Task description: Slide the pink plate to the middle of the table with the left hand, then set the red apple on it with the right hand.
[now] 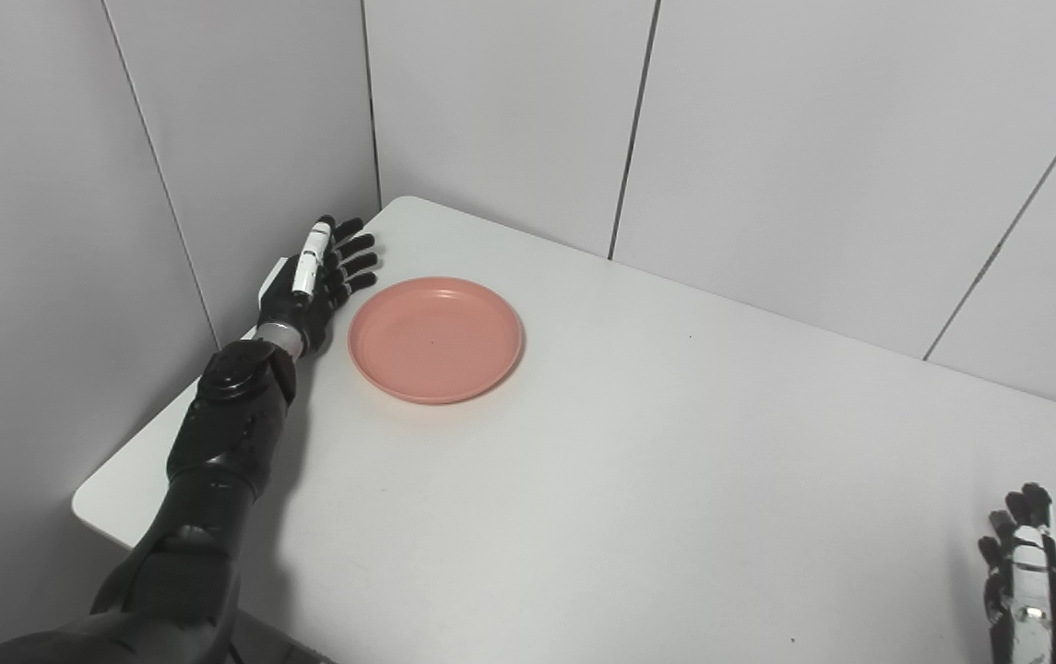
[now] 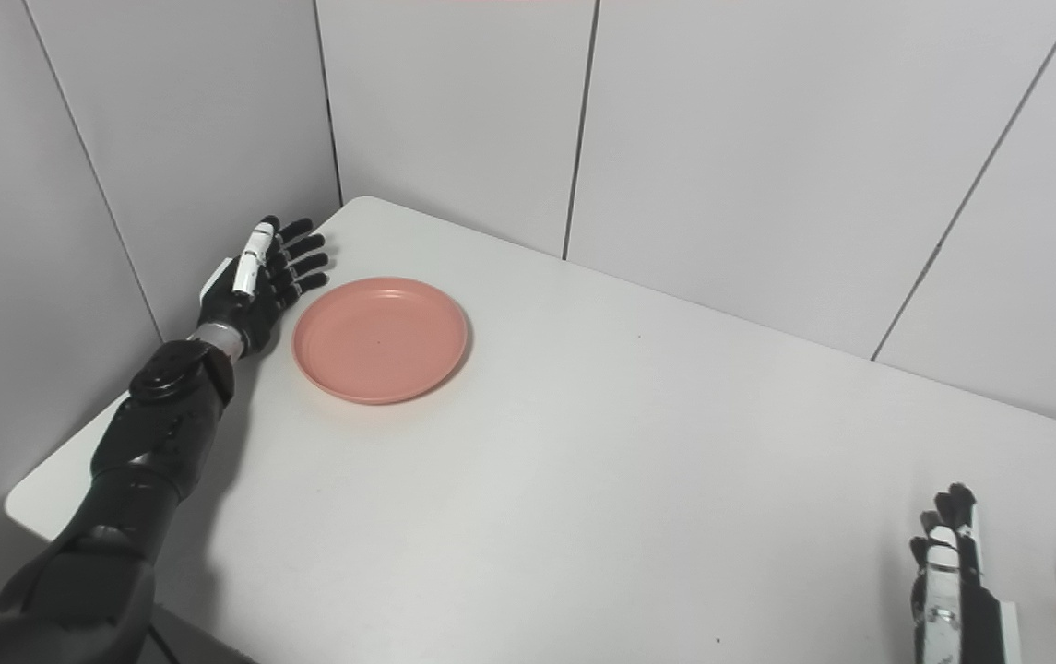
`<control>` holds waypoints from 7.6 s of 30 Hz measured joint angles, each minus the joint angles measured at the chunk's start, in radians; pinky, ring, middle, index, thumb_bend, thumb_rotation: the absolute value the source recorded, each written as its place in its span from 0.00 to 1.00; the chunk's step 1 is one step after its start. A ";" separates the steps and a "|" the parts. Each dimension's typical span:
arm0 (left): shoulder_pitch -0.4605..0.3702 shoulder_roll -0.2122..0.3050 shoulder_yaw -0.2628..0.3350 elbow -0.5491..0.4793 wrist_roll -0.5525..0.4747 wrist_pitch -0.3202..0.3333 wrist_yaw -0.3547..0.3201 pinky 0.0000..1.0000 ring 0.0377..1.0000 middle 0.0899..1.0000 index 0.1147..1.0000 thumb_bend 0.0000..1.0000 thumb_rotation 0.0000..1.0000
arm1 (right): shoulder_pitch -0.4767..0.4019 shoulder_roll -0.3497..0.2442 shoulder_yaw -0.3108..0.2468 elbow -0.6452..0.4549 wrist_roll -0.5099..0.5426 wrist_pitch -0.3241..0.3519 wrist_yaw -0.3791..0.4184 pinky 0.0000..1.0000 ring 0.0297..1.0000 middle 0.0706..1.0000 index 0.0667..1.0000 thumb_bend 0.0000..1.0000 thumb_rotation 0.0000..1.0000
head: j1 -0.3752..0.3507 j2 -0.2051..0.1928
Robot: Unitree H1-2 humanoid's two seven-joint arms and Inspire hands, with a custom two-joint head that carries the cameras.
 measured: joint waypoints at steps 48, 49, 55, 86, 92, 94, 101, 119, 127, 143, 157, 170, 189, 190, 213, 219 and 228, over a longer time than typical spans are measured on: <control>0.096 -0.106 -0.055 -0.245 0.000 0.097 0.027 0.86 0.85 0.84 0.82 0.31 1.00 | 0.001 -0.001 -0.005 0.011 -0.002 -0.001 0.000 1.00 1.00 1.00 1.00 0.00 1.00 | -0.011 0.020; 0.096 -0.109 -0.057 -0.247 0.000 0.097 0.026 0.86 0.85 0.85 0.82 0.31 1.00 | 0.001 -0.001 -0.005 0.010 -0.002 -0.001 -0.001 1.00 1.00 1.00 1.00 0.00 1.00 | -0.012 0.021; 0.096 -0.129 -0.068 -0.265 0.000 0.098 0.024 0.85 0.85 0.84 0.82 0.30 1.00 | 0.001 0.002 -0.005 -0.001 -0.003 0.000 -0.003 1.00 1.00 1.00 1.00 0.00 1.00 | -0.014 0.025; 0.079 -0.206 -0.089 -0.251 -0.001 0.057 0.025 0.85 0.84 0.83 0.81 0.30 1.00 | 0.001 0.002 -0.002 0.001 -0.007 0.000 -0.010 1.00 1.00 1.00 1.00 0.00 1.00 | -0.031 0.037; 0.079 -0.226 -0.091 -0.261 -0.003 0.057 0.025 0.86 0.85 0.84 0.81 0.30 1.00 | 0.001 0.004 -0.003 0.001 0.001 0.000 -0.010 1.00 1.00 1.00 1.00 0.00 1.00 | -0.035 0.041; 0.079 -0.230 -0.095 -0.264 -0.003 0.057 0.025 0.86 0.85 0.84 0.81 0.31 1.00 | 0.001 0.004 -0.003 0.001 0.001 0.000 -0.010 1.00 1.00 1.00 1.00 0.00 1.00 | -0.040 0.044; 0.083 -0.239 -0.105 -0.273 -0.002 0.056 0.022 0.86 0.85 0.84 0.82 0.32 1.00 | 0.001 0.004 -0.003 0.006 -0.001 0.000 -0.010 1.00 1.00 1.00 1.00 0.00 1.00 | -0.046 0.048; 0.104 -0.271 -0.141 -0.319 0.000 0.059 0.023 0.83 0.84 0.83 0.81 0.33 1.00 | 0.001 0.004 -0.002 0.031 -0.011 -0.005 -0.011 1.00 1.00 1.00 1.00 0.00 1.00 | -0.080 0.072; 0.120 -0.290 -0.151 -0.347 0.001 0.063 0.029 0.83 0.84 0.83 0.80 0.33 1.00 | -0.006 0.004 -0.006 0.044 0.000 -0.025 -0.010 1.00 1.00 1.00 1.00 0.03 1.00 | -0.094 0.083; 0.165 -0.328 -0.179 -0.446 0.002 0.124 0.042 0.84 0.83 0.83 0.80 0.34 1.00 | -0.016 0.005 -0.009 0.061 0.008 -0.044 -0.010 1.00 1.00 1.00 1.00 0.05 1.00 | -0.123 0.106; 0.206 -0.383 -0.210 -0.552 0.046 0.172 0.132 0.83 0.84 0.85 0.82 0.34 1.00 | -0.025 0.004 -0.007 0.071 -0.006 -0.073 -0.014 1.00 1.00 1.00 0.99 0.10 1.00 | -0.143 0.126; 0.231 -0.420 -0.223 -0.619 0.091 0.219 0.184 0.81 0.83 0.83 0.80 0.34 1.00 | -0.025 0.006 -0.005 0.071 -0.019 -0.073 -0.021 1.00 1.00 1.00 0.99 0.11 1.00 | -0.167 0.144; 0.279 -0.497 -0.281 -0.727 0.144 0.301 0.215 0.83 0.85 0.84 0.82 0.33 1.00 | -0.028 0.025 -0.005 0.072 -0.015 -0.073 -0.025 1.00 0.99 0.99 0.99 0.18 1.00 | -0.210 0.169; 0.282 -0.501 -0.286 -0.731 0.154 0.303 0.215 0.83 0.85 0.84 0.82 0.33 1.00 | -0.028 0.027 -0.005 0.072 -0.016 -0.073 -0.027 1.00 0.99 0.99 0.99 0.18 1.00 | -0.216 0.172; 0.328 -0.548 -0.361 -0.807 0.200 0.361 0.228 0.84 0.85 0.86 0.83 0.33 1.00 | -0.018 0.059 0.013 0.056 -0.079 -0.073 -0.062 0.97 0.93 0.96 0.96 0.14 1.00 | -0.302 0.209; 0.333 -0.573 -0.390 -0.813 0.224 0.366 0.234 0.84 0.85 0.86 0.84 0.34 1.00 | -0.014 0.069 0.022 0.050 -0.093 -0.073 -0.065 0.97 0.91 0.94 0.95 0.15 1.00 | -0.331 0.219; 0.335 -0.579 -0.431 -0.815 0.226 0.370 0.233 0.86 0.88 0.89 0.87 0.35 1.00 | -0.007 0.087 0.027 0.039 -0.097 -0.072 -0.068 0.98 0.90 0.94 0.95 0.17 1.00 | -0.374 0.239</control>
